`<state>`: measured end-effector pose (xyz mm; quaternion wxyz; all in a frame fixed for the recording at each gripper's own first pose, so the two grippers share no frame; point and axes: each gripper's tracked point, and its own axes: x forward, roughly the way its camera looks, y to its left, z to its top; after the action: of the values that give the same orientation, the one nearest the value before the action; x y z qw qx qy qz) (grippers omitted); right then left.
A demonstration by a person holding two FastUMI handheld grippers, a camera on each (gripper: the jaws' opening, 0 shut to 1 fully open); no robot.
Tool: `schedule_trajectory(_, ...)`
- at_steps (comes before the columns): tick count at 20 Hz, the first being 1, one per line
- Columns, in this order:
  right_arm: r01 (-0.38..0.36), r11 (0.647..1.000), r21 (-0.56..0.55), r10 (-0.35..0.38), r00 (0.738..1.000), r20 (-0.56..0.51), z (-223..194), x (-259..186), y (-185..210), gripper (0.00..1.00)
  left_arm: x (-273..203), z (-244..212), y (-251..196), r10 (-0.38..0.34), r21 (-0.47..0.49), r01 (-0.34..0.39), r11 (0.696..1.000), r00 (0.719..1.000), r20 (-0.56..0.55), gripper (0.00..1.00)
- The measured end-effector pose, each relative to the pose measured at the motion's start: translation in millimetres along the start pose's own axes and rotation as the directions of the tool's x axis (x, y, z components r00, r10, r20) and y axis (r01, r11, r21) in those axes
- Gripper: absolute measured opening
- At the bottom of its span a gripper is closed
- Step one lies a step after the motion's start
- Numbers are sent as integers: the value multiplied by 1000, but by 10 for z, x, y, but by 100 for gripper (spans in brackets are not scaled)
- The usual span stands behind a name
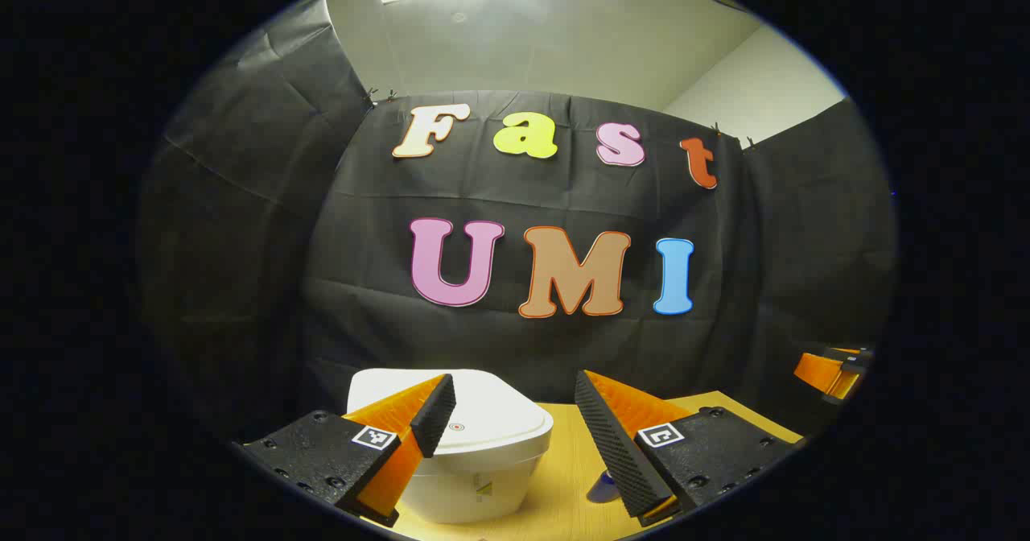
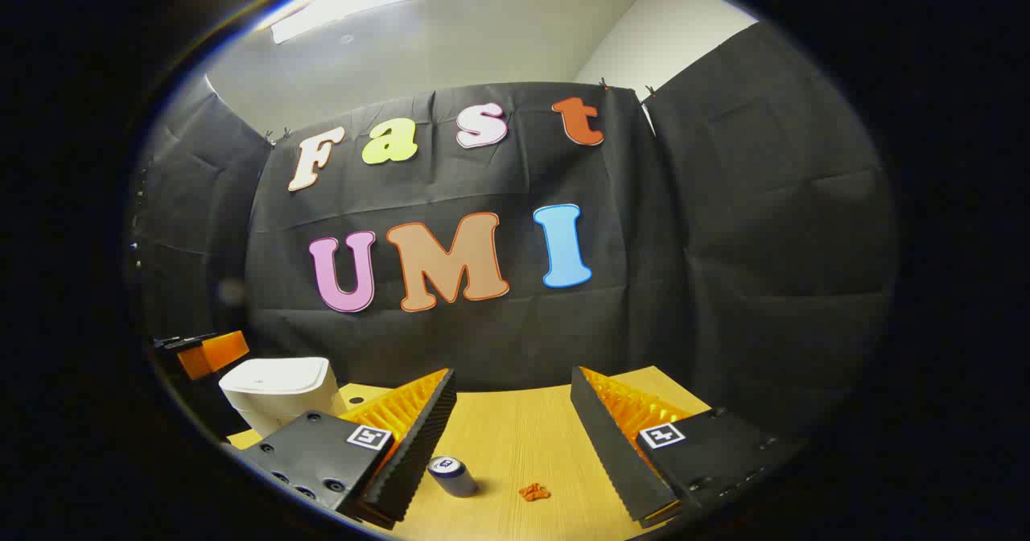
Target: Press the lid of the desktop garbage bin to open it, pick up the crumpled paper on the desktop and throw it into the bin, then pick up the pop can on the desktop and drop it into the bin, and finally close the garbage bin lid.
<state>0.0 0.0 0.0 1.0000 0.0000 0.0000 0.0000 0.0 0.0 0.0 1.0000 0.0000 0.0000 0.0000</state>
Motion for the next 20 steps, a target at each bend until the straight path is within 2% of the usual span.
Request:
schedule_trajectory(3,-24,1000,-8,24,1000,-8,-14,-55,-11,95,-10,-8,4,18,24,-18,1000,1000,-3,94)
schedule_trajectory(7,-48,999,-24,47,997,-54,-141,-93,-105,95,-190,30,112,99,-3,-99,995,995,11,94)
schedule_trajectory(9,-64,998,1,64,998,-20,-54,-103,-19,95,-296,42,163,120,-9,-120,993,993,5,93)
schedule_trajectory(12,-62,998,-9,62,998,20,16,-72,102,95,-333,114,202,114,-10,-114,993,993,14,94)
schedule_trajectory(14,-79,997,-22,79,997,-3,-61,-73,213,95,-318,176,180,98,-18,-97,995,995,24,92)
schedule_trajectory(20,-48,999,-24,48,999,11,-76,-165,239,95,-225,137,62,33,-6,-33,999,999,23,93)
